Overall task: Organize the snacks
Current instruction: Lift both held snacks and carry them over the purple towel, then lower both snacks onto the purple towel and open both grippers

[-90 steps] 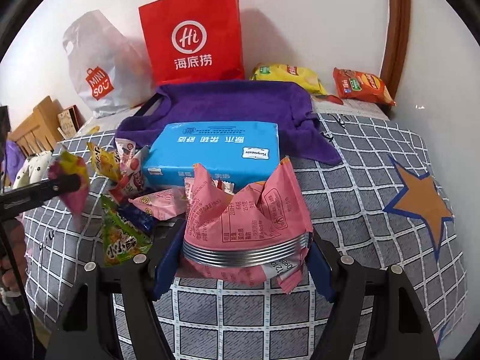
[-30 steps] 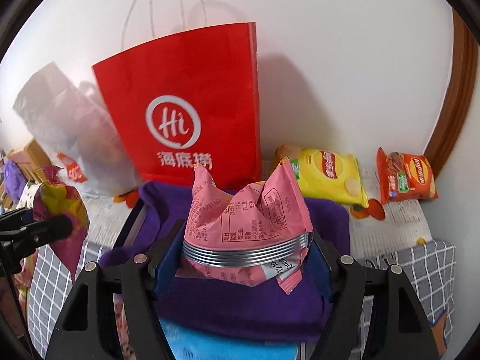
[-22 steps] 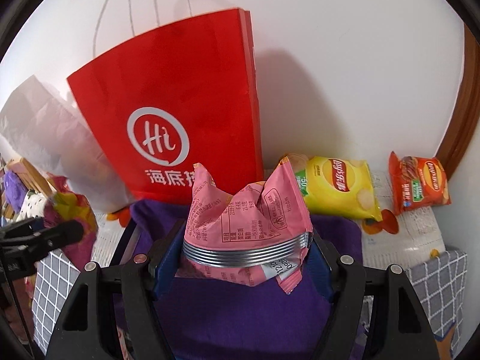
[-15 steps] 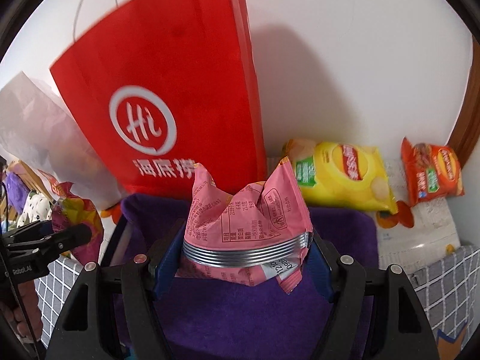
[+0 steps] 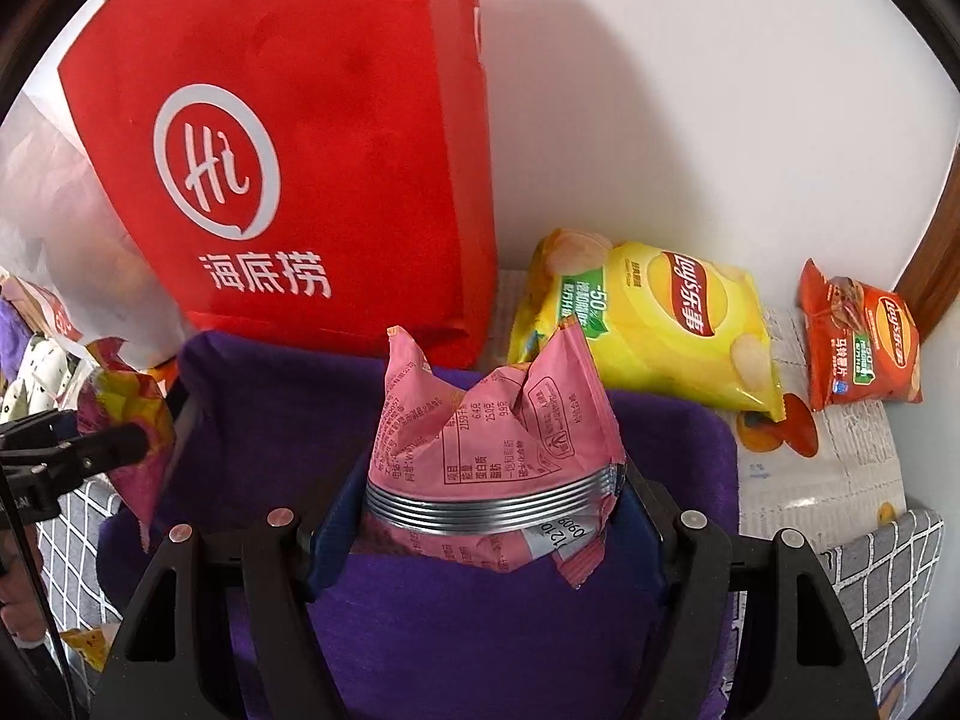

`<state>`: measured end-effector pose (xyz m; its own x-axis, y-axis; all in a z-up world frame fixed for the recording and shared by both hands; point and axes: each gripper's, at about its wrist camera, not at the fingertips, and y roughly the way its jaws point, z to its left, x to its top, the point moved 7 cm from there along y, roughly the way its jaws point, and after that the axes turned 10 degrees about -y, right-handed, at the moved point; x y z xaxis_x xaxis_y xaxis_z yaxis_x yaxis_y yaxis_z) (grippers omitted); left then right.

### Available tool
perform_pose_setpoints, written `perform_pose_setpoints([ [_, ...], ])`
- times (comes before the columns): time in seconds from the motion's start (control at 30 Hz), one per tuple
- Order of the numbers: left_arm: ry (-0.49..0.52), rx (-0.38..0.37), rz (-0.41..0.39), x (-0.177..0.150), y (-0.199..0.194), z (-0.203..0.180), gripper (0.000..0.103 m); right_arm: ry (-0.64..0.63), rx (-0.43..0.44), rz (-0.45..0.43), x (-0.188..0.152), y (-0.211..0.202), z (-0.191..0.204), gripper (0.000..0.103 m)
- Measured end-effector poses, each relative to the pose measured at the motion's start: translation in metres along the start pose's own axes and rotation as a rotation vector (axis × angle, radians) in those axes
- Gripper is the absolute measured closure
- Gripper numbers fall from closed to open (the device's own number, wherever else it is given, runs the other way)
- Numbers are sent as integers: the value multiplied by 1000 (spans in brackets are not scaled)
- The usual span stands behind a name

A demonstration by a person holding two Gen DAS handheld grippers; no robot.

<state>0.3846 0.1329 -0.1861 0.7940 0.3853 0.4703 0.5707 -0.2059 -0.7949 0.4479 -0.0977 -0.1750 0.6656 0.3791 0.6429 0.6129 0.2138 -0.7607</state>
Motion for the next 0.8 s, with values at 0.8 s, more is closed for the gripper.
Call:
perform_pose_setpoints([
  [0.8, -54, -68, -2, 9, -12, 11, 39, 25, -13, 11, -4, -2, -20, 30],
])
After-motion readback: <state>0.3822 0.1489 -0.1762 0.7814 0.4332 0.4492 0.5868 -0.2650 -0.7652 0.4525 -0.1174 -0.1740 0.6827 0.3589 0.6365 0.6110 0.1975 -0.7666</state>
